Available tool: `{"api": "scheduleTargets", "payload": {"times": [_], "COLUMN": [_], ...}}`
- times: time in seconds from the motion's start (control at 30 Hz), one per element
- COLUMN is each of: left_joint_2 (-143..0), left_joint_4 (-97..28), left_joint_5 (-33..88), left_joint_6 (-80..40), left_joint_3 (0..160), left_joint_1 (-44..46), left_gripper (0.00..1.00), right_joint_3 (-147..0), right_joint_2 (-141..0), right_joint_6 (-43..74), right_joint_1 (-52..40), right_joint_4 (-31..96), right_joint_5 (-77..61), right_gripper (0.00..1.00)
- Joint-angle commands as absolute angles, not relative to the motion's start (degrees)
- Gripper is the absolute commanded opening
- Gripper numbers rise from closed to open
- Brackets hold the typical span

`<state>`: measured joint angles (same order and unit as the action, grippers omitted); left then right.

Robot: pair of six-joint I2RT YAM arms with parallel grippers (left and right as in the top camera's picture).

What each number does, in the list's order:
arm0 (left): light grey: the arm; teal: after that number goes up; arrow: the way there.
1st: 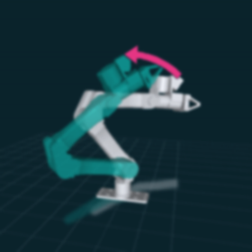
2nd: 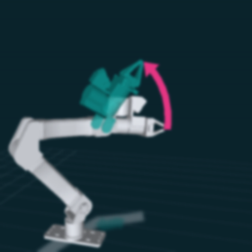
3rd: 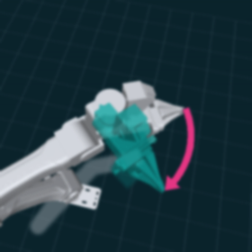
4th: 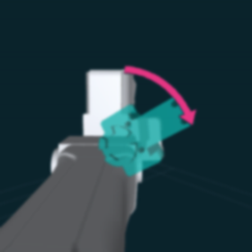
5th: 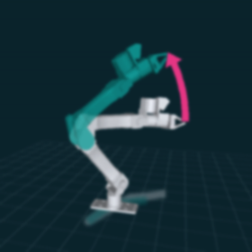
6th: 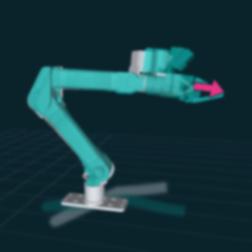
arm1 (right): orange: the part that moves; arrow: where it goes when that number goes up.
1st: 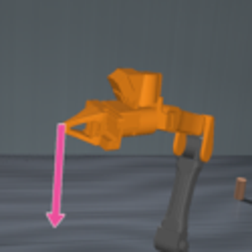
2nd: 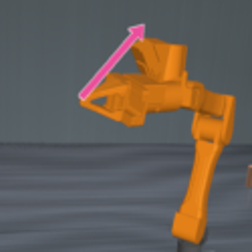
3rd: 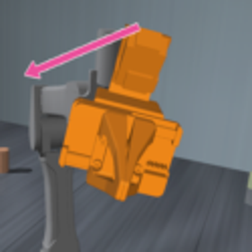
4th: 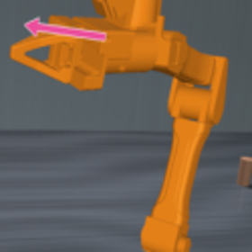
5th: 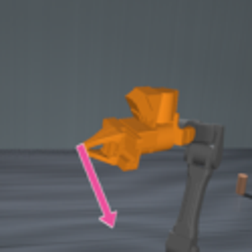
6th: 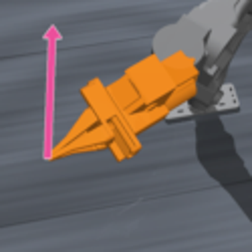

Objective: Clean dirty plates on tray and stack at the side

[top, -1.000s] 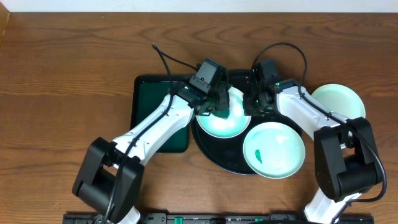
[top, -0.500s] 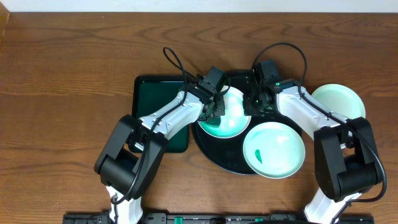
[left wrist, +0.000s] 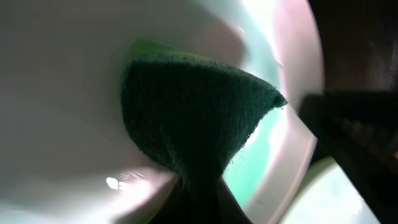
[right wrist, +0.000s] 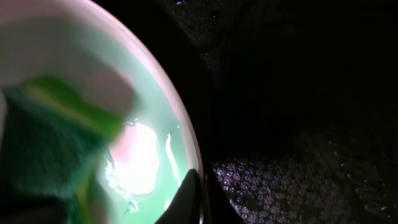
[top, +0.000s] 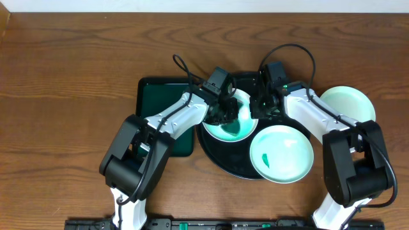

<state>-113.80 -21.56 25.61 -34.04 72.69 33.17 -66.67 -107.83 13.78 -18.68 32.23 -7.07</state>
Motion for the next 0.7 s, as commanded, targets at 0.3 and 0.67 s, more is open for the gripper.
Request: {"api": "scheduleTargets", "payload": {"times": [0.3, 0.67], "left_joint_2": [-95.70, -82.65], "left_joint_4": [-25.74, -54.28], "left_joint_5": [28.25, -3.33], "left_joint_6": [-32.97, -28.08], "left_joint_3": [73.65, 73.63], "left_joint_1": [30.44, 23.35], "left_gripper": [0.07, 0.07], "right_joint_3": [-66.41, -66.41], "right_joint_2": [-106.94, -106.94], "right_joint_6": [13.04, 13.04], "right_joint_1": [-19.22, -19.55], "right_joint_4": [32.03, 31.90], "right_joint_5": [-8.03, -8.03], "right_gripper": [0.01, 0.01]}}
